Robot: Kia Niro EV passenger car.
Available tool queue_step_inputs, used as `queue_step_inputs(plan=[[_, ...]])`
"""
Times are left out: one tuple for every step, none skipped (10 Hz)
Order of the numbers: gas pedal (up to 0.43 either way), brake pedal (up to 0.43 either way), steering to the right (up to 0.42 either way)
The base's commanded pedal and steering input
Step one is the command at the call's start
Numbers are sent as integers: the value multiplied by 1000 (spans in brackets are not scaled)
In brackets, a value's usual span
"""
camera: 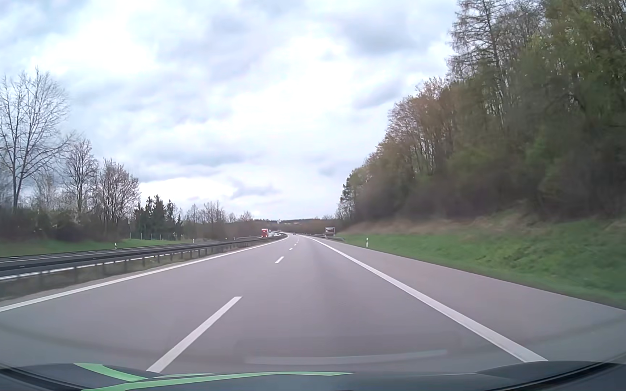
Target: Follow the waypoints while adhering to traffic rules and regulations
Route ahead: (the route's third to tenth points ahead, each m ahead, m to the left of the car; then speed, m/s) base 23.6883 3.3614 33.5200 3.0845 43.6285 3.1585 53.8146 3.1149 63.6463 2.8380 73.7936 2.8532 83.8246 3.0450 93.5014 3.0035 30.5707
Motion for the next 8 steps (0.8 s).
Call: queue_step_inputs(plan=[[441,0,-3],[441,0,-4],[441,0,-4],[441,0,-3],[441,0,-3],[441,0,-4],[441,0,-3],[441,0,-3]])
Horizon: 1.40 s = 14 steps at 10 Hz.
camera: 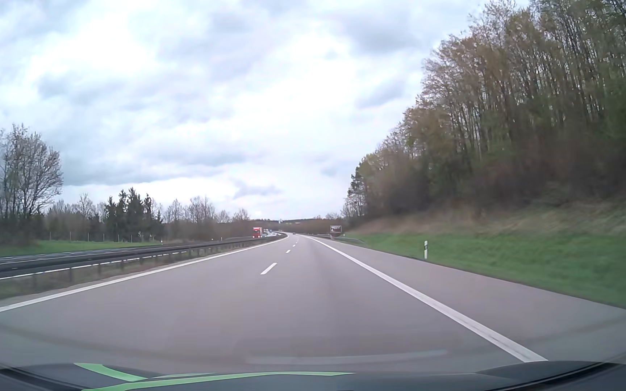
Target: Follow the waypoints while adhering to traffic rules and regulations
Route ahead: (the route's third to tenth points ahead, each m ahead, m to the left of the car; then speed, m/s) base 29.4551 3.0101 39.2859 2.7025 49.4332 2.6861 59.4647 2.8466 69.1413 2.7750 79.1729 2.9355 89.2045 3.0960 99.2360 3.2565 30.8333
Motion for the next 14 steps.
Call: queue_step_inputs(plan=[[441,0,-4],[441,0,-4],[441,0,-4],[441,0,-4],[441,0,-4],[441,0,-4],[441,0,-4],[441,0,-4],[441,0,-4],[441,0,-4],[441,0,-4],[441,0,-3],[441,0,-3],[441,0,-4]])
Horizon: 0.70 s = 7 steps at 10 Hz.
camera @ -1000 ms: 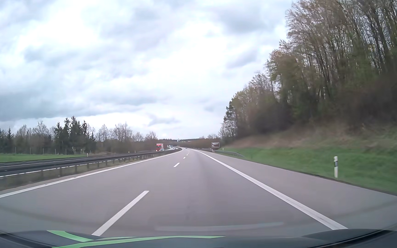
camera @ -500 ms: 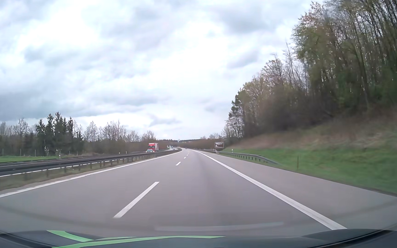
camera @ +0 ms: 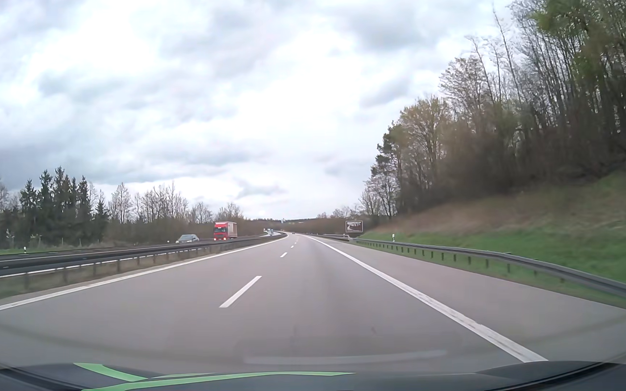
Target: Follow the waypoints while adhering to traffic rules and regulations
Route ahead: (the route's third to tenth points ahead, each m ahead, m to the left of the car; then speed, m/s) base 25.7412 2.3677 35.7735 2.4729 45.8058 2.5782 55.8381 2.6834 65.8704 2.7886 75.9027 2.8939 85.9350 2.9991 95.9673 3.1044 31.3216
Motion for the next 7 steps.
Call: queue_step_inputs(plan=[[441,0,-4],[441,0,-4],[441,0,-4],[441,0,-4],[441,0,-4],[441,0,-4],[441,0,-4]])
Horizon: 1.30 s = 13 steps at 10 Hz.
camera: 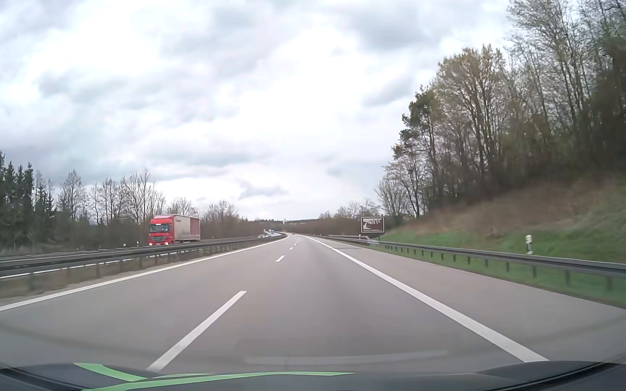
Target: Follow the waypoints while adhering to traffic rules and regulations
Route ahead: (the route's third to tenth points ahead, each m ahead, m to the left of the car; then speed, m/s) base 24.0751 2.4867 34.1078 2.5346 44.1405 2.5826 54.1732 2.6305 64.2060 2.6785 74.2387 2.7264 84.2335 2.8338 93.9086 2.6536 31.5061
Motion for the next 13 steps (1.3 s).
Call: queue_step_inputs(plan=[[441,0,-4],[441,0,-4],[441,0,-4],[441,0,-4],[441,0,-4],[441,0,-5],[441,0,-5],[441,0,-5],[441,0,-5],[441,0,-5],[441,0,-5],[441,0,-5],[441,0,-5]])
